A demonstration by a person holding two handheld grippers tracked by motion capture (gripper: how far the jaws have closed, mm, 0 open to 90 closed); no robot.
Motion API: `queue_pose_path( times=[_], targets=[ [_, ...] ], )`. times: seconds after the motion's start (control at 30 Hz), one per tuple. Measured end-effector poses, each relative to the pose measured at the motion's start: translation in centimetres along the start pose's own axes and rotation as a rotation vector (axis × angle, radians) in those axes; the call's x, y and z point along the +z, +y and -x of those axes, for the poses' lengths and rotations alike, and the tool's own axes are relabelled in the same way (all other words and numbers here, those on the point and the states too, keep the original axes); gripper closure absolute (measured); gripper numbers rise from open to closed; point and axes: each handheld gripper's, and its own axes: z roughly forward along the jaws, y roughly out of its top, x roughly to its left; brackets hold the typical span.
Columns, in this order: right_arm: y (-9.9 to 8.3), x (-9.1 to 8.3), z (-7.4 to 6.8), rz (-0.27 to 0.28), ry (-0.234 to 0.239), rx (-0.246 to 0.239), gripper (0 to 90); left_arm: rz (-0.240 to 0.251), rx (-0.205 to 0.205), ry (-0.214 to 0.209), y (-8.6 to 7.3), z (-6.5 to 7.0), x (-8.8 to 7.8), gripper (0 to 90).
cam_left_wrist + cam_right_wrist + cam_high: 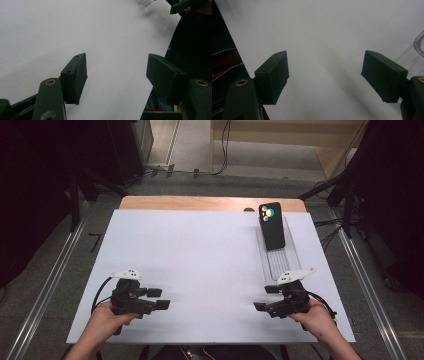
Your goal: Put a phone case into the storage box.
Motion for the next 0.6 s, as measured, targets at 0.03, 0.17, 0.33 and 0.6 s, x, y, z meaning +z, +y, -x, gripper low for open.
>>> queue_pose_path(
  times=[0.03, 0.17, 0.33, 0.6],
  targets=[
    [-0.10, -0.04, 0.09, 0.001, -0.002, 0.002, 20.0, 0.000, -0.001, -0.001, -0.02, 0.01, 0.02, 33.5],
    [-0.38, -0.25, 0.43, 0.000, -0.003, 0.010, 20.0, 0.000, -0.002, 0.001, -0.02, 0.00, 0.06, 33.5],
    [-0.53, -0.26, 0.52, -0.006, -0.005, 0.013, 20.0, -0.006, 0.003, 0.002, -0.04, -0.05, 0.12, 33.5],
    [-0.58, -0.11, 0.67, -0.008, -0.005, 0.006, 20.0, -0.008, 0.005, 0.002, -0.06, -0.08, 0.14, 33.5]
  ],
)
